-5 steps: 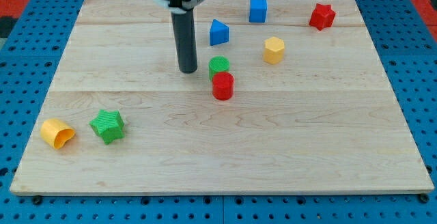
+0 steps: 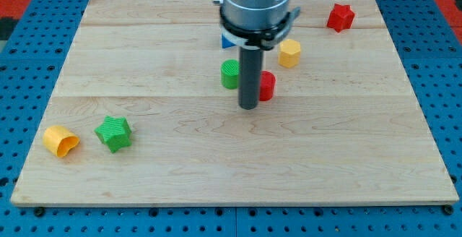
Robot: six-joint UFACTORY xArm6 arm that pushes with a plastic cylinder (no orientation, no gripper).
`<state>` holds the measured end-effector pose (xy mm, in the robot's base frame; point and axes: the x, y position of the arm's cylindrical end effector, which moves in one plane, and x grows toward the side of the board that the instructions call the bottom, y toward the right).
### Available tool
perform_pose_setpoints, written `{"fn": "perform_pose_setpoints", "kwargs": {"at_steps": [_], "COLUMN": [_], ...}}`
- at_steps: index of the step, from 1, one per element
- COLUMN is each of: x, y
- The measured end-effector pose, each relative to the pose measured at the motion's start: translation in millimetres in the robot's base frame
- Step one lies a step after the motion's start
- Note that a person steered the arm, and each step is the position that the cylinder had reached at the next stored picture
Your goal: Move the red circle towards the bottom right of the board
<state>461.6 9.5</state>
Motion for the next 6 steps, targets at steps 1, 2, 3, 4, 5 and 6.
{"fn": "perform_pose_setpoints", "kwargs": {"at_steps": [1, 2, 3, 4, 5, 6], "x": [-20.8, -30.1, -57.1, -44.9, -18.3, -12.1], "y": [-1.7, -1.6, 17.8, 49.6, 49.9, 57.3]}}
